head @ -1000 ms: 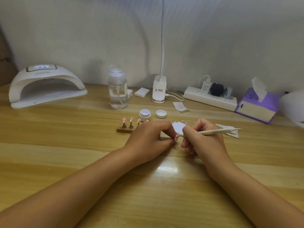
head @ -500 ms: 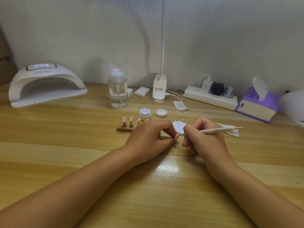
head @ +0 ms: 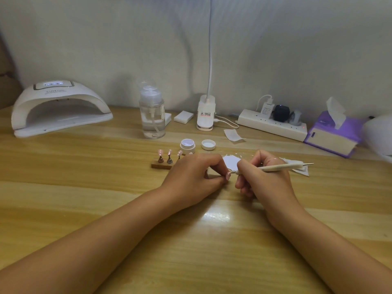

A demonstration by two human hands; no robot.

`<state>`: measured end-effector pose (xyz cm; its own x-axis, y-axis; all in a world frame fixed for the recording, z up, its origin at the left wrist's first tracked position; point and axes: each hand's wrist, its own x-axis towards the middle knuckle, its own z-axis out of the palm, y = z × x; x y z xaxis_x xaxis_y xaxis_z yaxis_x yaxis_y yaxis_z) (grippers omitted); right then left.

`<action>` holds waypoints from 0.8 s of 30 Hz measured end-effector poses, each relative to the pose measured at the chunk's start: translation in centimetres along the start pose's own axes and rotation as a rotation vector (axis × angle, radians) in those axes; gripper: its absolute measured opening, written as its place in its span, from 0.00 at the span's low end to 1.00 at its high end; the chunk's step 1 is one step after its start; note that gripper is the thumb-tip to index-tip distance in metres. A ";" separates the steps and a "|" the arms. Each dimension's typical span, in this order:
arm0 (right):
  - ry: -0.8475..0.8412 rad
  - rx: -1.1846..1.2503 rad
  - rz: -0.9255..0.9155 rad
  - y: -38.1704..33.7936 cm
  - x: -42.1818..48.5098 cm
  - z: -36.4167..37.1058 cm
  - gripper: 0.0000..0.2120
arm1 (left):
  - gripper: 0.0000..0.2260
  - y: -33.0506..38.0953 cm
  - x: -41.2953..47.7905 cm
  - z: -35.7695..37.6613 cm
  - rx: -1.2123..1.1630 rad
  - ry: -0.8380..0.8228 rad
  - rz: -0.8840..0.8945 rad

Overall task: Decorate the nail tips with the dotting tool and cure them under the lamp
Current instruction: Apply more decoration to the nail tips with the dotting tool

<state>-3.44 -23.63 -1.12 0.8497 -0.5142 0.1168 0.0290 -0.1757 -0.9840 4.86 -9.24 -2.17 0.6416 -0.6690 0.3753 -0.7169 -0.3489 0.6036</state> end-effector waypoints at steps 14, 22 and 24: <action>0.004 -0.003 -0.008 0.0 0.0 0.0 0.11 | 0.10 0.1 0.0 -0.1 -0.004 -0.002 -0.008; 0.031 0.043 -0.009 -0.1 0.0 0.0 0.12 | 0.10 0.0 0.0 0.0 -0.009 -0.007 -0.009; 0.031 0.066 -0.007 -0.1 0.0 0.0 0.12 | 0.10 0.0 0.0 0.0 -0.011 -0.007 -0.011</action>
<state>-3.42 -23.65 -1.00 0.8328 -0.5388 0.1271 0.0704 -0.1247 -0.9897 4.88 -9.24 -2.15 0.6476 -0.6696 0.3636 -0.7065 -0.3489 0.6157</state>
